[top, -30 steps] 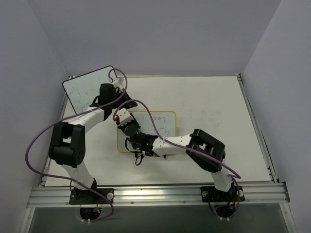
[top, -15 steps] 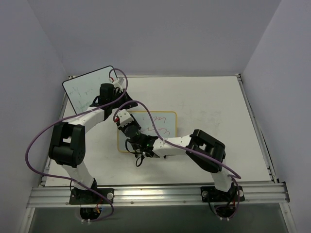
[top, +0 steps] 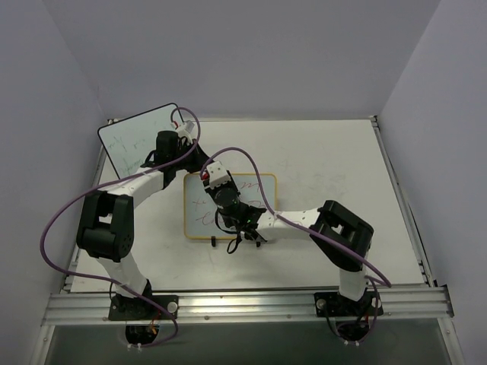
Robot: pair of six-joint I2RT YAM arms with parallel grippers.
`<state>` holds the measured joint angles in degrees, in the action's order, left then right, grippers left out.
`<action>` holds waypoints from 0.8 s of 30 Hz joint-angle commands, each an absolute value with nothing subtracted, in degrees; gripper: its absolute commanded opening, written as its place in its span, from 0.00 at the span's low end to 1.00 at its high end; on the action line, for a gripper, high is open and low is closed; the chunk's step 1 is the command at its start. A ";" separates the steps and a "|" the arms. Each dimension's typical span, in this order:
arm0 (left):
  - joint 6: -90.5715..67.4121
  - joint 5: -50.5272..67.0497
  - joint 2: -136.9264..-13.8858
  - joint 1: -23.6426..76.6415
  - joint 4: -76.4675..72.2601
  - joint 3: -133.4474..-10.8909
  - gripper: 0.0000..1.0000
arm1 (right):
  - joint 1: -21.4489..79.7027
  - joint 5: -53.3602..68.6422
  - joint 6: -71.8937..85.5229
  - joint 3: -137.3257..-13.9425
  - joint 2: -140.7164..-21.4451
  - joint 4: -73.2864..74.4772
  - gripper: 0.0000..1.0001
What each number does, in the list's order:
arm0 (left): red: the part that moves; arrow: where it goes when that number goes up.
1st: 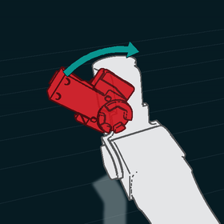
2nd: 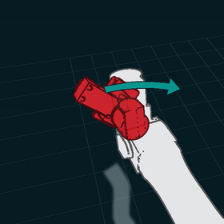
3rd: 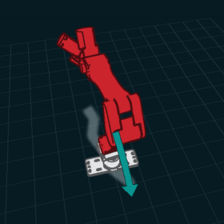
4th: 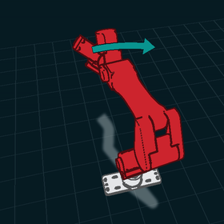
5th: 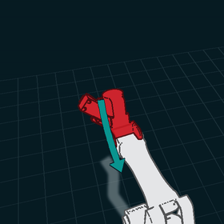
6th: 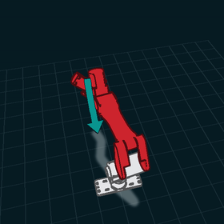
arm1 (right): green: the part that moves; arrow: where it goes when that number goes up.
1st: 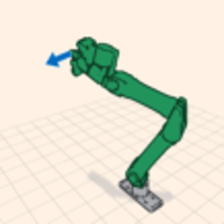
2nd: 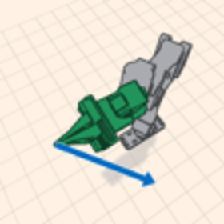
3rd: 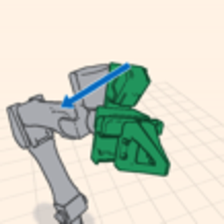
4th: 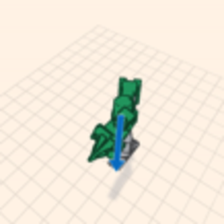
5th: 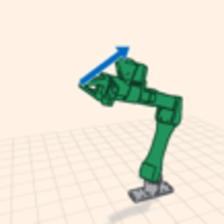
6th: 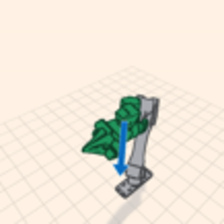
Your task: Erase the whiteboard
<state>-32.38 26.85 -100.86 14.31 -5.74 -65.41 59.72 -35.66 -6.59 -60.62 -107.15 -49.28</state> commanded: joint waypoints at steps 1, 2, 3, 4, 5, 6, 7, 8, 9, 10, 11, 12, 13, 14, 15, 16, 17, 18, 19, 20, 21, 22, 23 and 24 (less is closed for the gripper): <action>-31.73 28.21 -101.25 14.59 -6.68 -67.24 0.02 | 59.32 -37.89 -7.29 -60.29 -107.49 -48.34 0.00; -31.55 28.21 -101.16 14.59 -6.59 -67.24 0.02 | 59.76 -37.79 -7.38 -60.47 -108.01 -48.51 0.00; -31.47 28.13 -101.16 14.59 -6.42 -67.24 0.02 | 60.20 -37.62 -7.56 -60.56 -108.19 -48.69 0.00; -31.38 28.21 -101.08 14.59 -6.33 -67.15 0.02 | 61.16 -37.36 -7.56 -60.73 -108.45 -48.78 0.00; -31.20 28.21 -100.90 14.59 -6.33 -67.15 0.02 | 61.69 -37.09 -7.56 -60.82 -108.72 -48.87 0.00; -31.20 28.30 -100.90 14.59 -6.33 -66.97 0.02 | 62.22 -37.09 -7.56 -60.56 -108.81 -49.22 0.00; -31.11 28.21 -100.90 14.59 -6.33 -66.97 0.02 | 63.44 -37.09 -7.73 -60.38 -108.81 -49.91 0.00; -31.20 28.39 -100.90 14.59 -6.42 -66.89 0.02 | 63.98 -36.92 -7.73 -60.29 -109.07 -50.10 0.00; -31.20 28.48 -100.81 14.59 -6.68 -66.80 0.02 | 64.51 -36.83 -7.65 -60.21 -109.25 -50.36 0.00; -31.29 28.48 -100.81 14.59 -6.68 -66.71 0.02 | 65.03 -36.83 -7.65 -59.94 -109.42 -50.80 0.00; -31.38 28.56 -100.81 14.59 -6.85 -66.62 0.02 | 66.08 -36.74 -7.56 -59.85 -109.86 -51.06 0.00; -31.38 28.65 -100.81 14.59 -7.03 -66.53 0.02 | 66.62 -36.74 -7.56 -59.77 -110.12 -51.24 0.00; -31.38 28.65 -100.81 14.68 -7.03 -66.53 0.02 | 67.14 -36.83 -7.56 -59.77 -110.39 -51.68 0.00; -31.38 28.74 -100.72 14.68 -7.03 -66.53 0.02 | 68.02 -36.91 -7.30 -59.85 -111.17 -51.68 0.00; -31.38 28.74 -100.72 14.68 -7.12 -66.53 0.02 | 68.46 -36.83 -7.21 -59.94 -111.62 -51.68 0.00; -31.38 28.74 -100.81 14.68 -7.12 -66.53 0.02 | 68.81 -36.74 -7.12 -60.20 -112.40 -51.77 0.00; -31.38 28.83 -100.72 14.68 -7.21 -66.53 0.02 | 69.17 -36.74 -7.03 -60.47 -112.85 -51.85 0.00; -31.38 28.83 -100.72 14.76 -7.21 -66.45 0.02 | 69.87 -36.39 -6.94 -60.56 -113.11 -51.94 0.00; -31.38 28.92 -100.64 14.77 -7.29 -66.45 0.02 | 70.22 -36.39 -6.94 -60.82 -113.81 -51.86 0.00; -31.29 28.92 -100.63 14.77 -7.38 -66.36 0.02 | 70.57 -36.39 -6.94 -61.26 -114.08 -51.77 0.00; -31.29 28.92 -100.63 14.85 -7.47 -66.27 0.02 | 71.10 -36.30 -6.94 -61.35 -114.43 -51.85 0.00; -31.29 28.92 -100.72 14.85 -7.56 -66.27 0.02 | 71.36 -36.12 -6.94 -61.52 -114.87 -51.86 0.00; -31.29 29.00 -100.64 14.85 -7.56 -66.27 0.02 | 71.63 -36.04 -7.03 -61.78 -115.05 -51.86 0.00; -31.29 29.00 -100.55 14.94 -7.65 -66.27 0.02 | 71.72 -36.12 -7.03 -61.87 -115.40 -51.77 0.00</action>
<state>-32.29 27.49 -100.90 14.33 -5.85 -65.41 71.33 -35.92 -7.49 -60.45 -114.19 -50.94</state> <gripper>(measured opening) 0.032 0.301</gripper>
